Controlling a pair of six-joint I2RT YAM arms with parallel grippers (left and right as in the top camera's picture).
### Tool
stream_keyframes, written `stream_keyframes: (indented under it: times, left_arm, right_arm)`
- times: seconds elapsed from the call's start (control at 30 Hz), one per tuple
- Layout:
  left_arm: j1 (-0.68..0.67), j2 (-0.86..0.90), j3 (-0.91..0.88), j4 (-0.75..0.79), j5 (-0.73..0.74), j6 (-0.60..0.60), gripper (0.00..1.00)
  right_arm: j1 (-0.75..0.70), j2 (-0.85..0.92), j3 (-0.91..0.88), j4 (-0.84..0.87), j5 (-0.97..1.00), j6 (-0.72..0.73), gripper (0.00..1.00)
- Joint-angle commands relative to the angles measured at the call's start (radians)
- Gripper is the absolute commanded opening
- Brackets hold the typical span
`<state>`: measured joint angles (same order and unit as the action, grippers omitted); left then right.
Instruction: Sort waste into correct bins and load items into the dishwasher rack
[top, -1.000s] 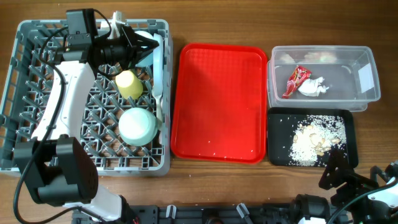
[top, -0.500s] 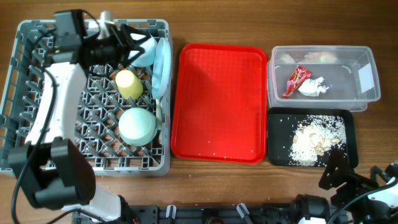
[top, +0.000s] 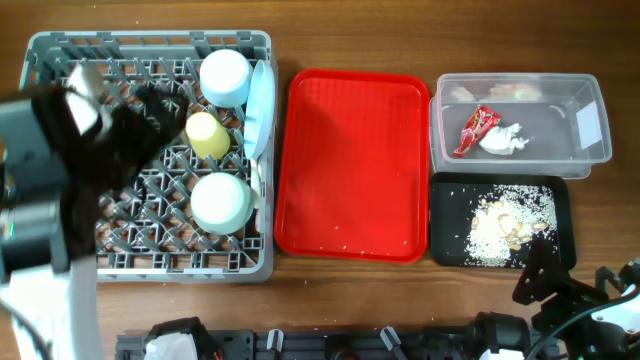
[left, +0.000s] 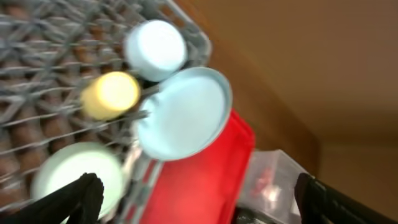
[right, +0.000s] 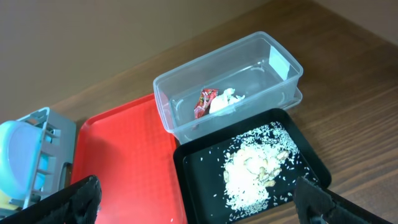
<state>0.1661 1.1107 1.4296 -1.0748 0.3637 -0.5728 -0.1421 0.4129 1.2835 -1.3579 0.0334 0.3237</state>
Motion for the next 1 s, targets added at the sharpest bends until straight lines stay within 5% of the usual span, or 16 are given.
stream_keyframes:
  times: [0.0, 0.2, 0.97]
  left_arm:
    - [0.009, -0.1, -0.003, -0.06, -0.13, 0.019, 1.0]
    - [0.009, -0.166, -0.003, -0.185, -0.13, 0.019, 1.0]
    - [0.009, -0.167, -0.003, -0.187, -0.13, 0.019, 1.0]
  right_arm:
    - [-0.002, -0.006, -0.001, 0.002, -0.006, -0.006, 1.0]
    - [-0.002, -0.006, -0.001, 0.002, -0.006, -0.006, 1.0]
    - [-0.002, -0.006, -0.012, 0.099, 0.048, -0.011, 1.0]
